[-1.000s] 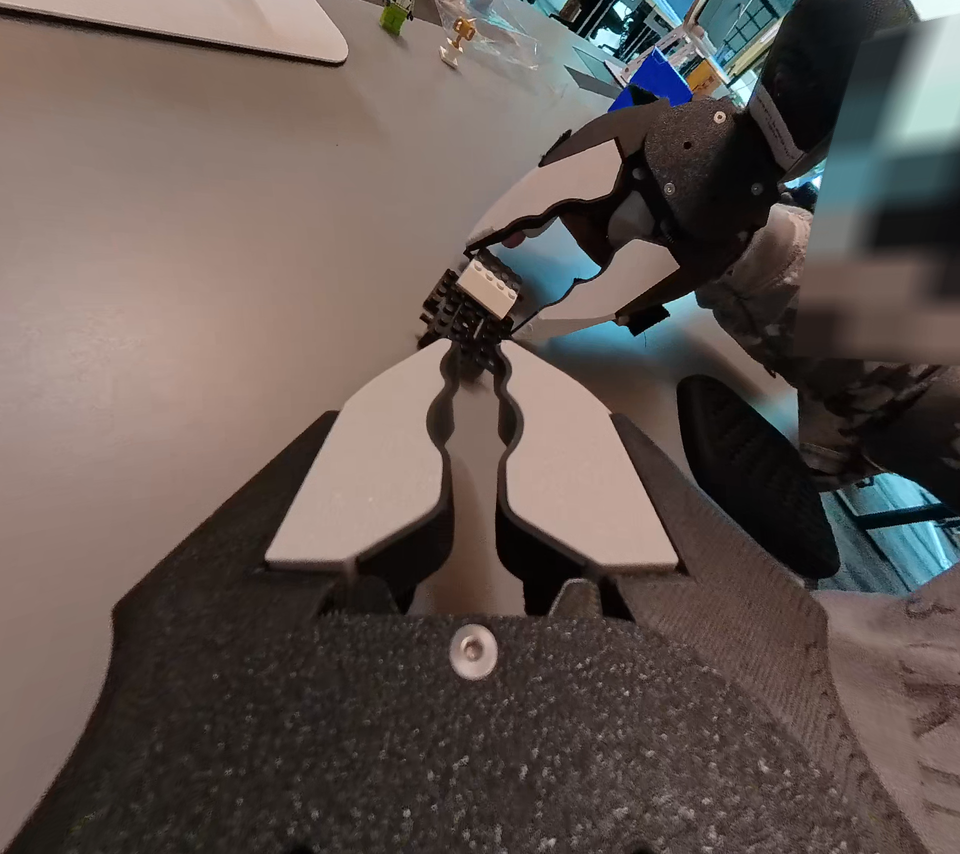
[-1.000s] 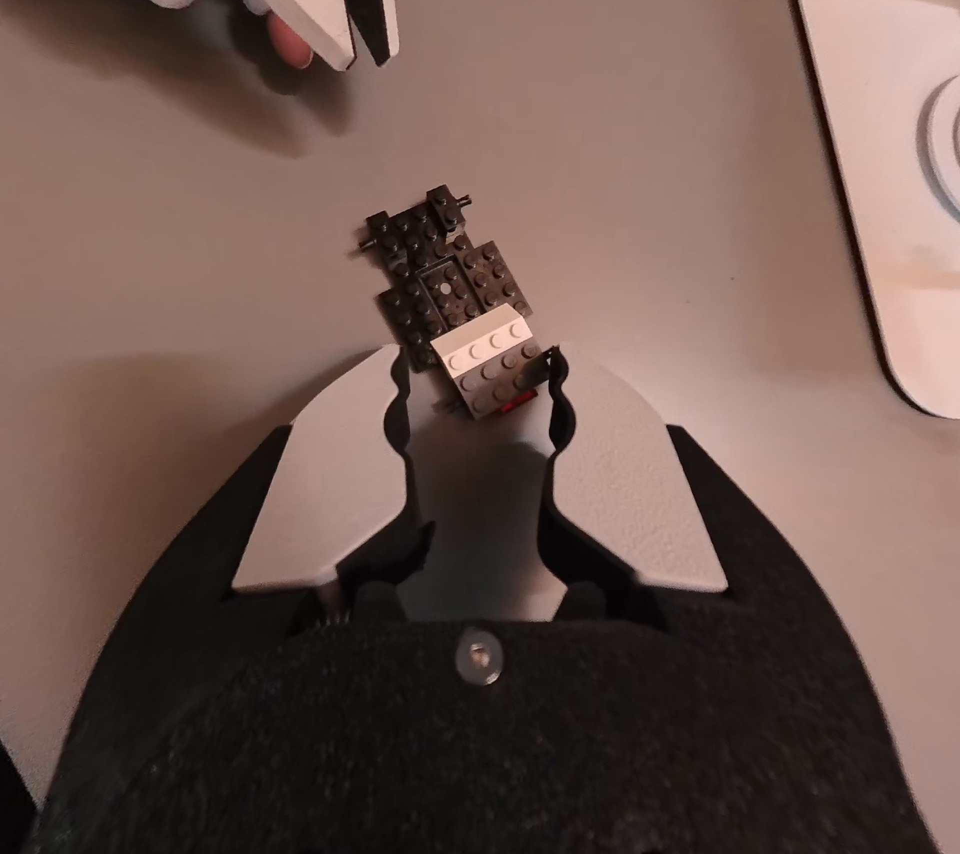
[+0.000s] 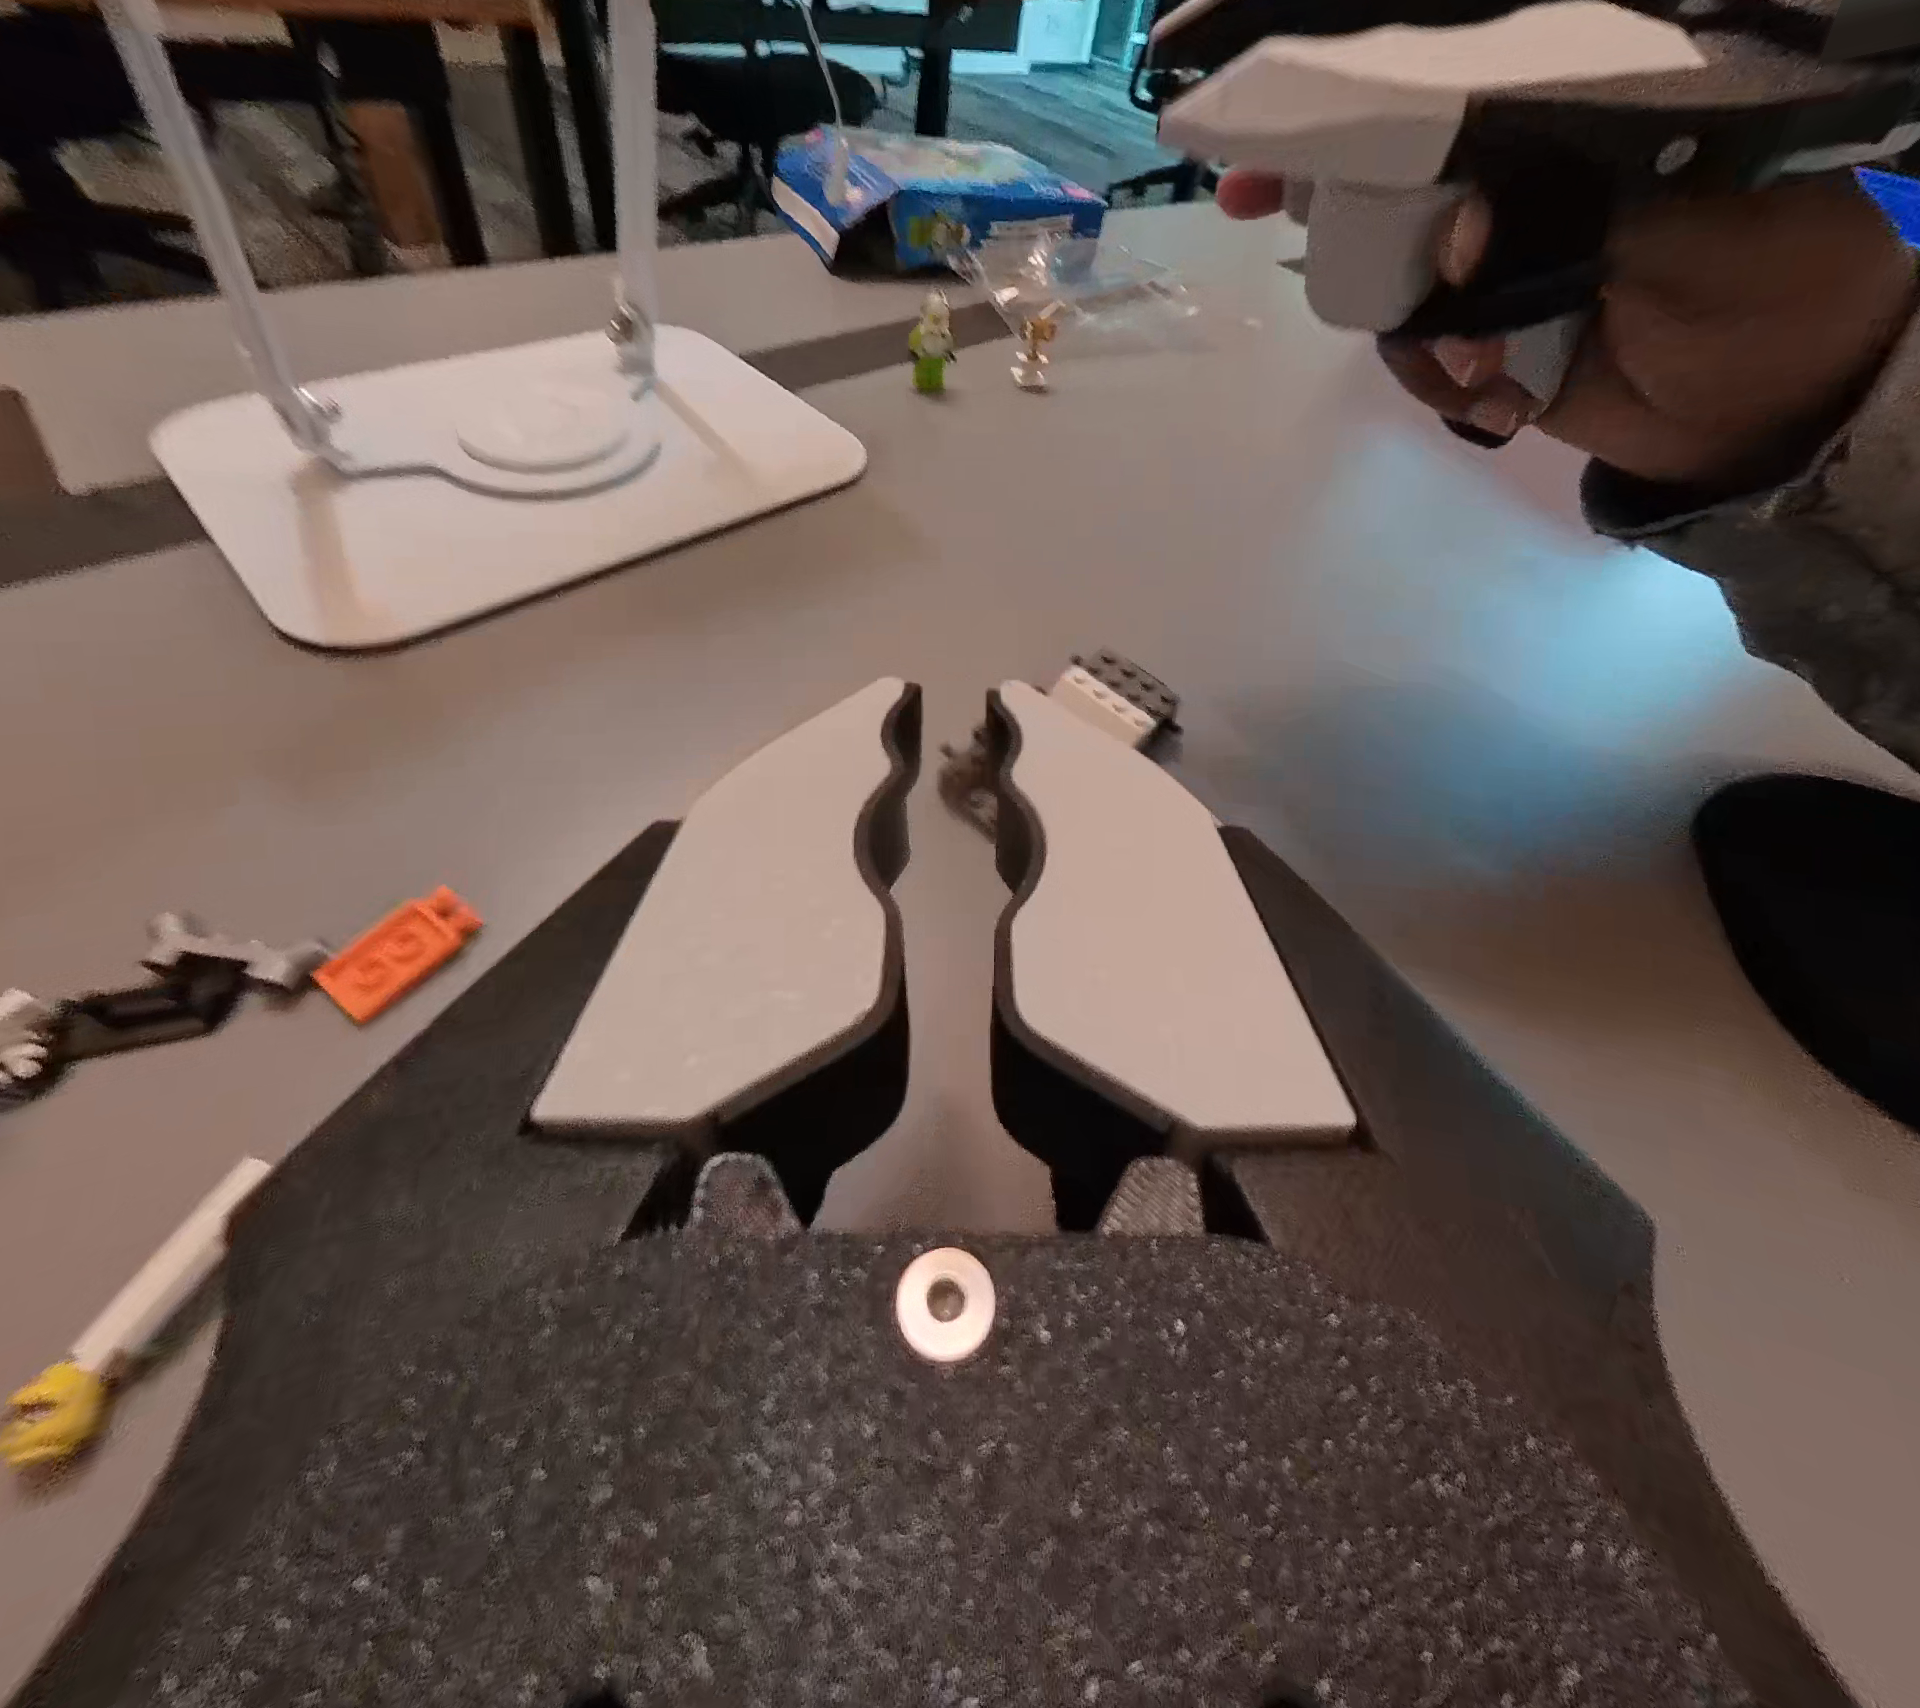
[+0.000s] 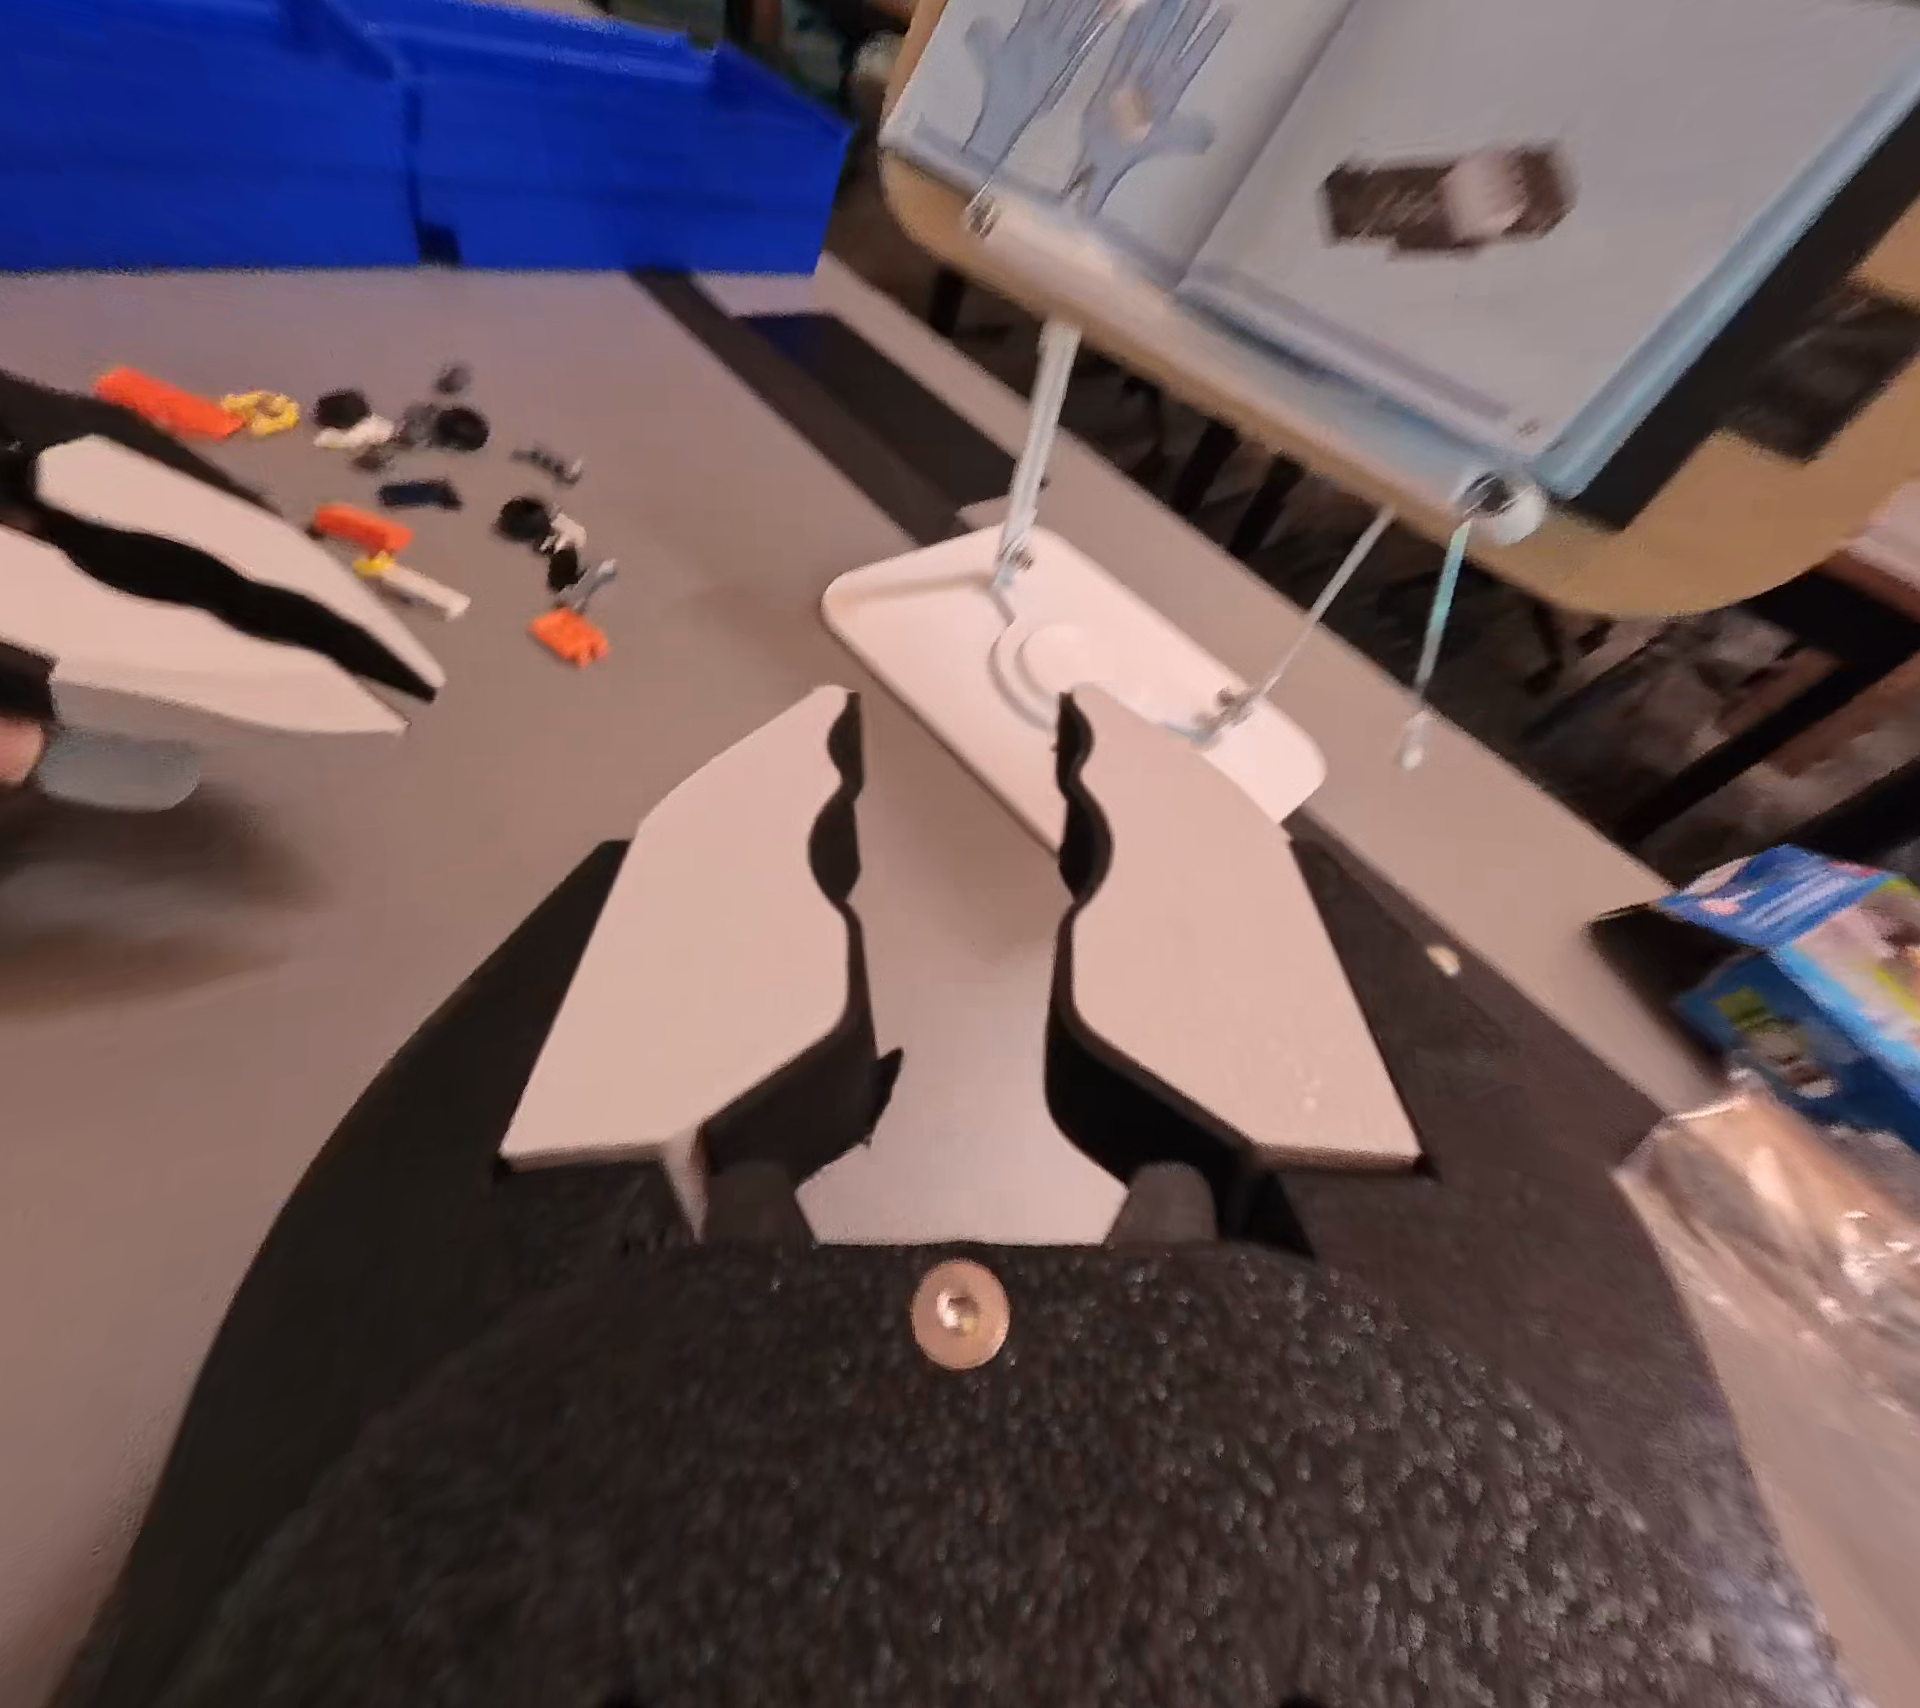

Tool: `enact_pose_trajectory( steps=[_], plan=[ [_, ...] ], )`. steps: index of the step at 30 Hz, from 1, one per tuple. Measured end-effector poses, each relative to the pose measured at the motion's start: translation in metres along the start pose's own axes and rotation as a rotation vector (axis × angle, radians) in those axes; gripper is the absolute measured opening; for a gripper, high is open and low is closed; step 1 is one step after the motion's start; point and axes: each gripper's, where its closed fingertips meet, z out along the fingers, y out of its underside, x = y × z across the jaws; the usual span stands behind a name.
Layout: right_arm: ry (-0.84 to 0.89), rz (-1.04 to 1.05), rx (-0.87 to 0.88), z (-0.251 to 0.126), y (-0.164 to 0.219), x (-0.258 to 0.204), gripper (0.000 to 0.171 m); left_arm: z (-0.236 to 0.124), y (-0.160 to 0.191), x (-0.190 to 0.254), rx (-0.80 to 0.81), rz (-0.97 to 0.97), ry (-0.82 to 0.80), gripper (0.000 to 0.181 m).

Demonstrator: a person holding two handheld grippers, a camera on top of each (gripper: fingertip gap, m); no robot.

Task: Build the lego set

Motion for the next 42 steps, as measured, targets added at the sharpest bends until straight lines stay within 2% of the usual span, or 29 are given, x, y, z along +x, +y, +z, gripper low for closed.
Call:
enact_pose_trajectory(
  steps=[2,3,7,10,14,17,19,23,32,42],
  plan=[
    [0.090,-0.030,0.083,0.001,-0.019,0.019,0.008,0.004,-0.011,-0.008,0.020,0.030,-0.036,0.011],
    [0.130,-0.060,0.111,0.002,-0.027,0.028,0.000,0.006,-0.017,-0.011,0.031,0.042,-0.050,0.011],
    [0.226,-0.274,0.106,0.019,-0.046,0.063,0.000,0.013,-0.031,-0.020,0.045,0.093,-0.091,0.009],
    [0.233,-0.483,0.034,0.037,-0.049,0.089,0.018,0.018,-0.043,-0.024,0.055,0.126,-0.107,0.008],
    [0.201,-0.648,-0.024,0.055,-0.056,0.111,0.028,0.031,-0.050,-0.028,0.058,0.128,-0.108,0.007],
    [0.203,-0.588,-0.059,0.071,-0.067,0.126,0.047,0.046,-0.043,-0.028,0.036,0.112,-0.088,0.006],
    [0.183,-0.486,-0.072,0.087,-0.073,0.131,0.066,0.057,-0.034,-0.027,0.007,0.111,-0.074,0.006],
    [0.155,-0.363,-0.128,0.118,-0.069,0.142,0.077,0.063,-0.017,-0.023,-0.036,0.124,-0.053,0.006],
    [0.164,-0.345,-0.178,0.139,-0.053,0.166,0.067,0.059,0.001,-0.021,-0.075,0.110,-0.009,0.005],
    [0.220,-0.407,-0.124,0.143,-0.048,0.159,0.033,0.062,0.007,-0.012,-0.092,0.116,0.011,0.005]
  ],
)
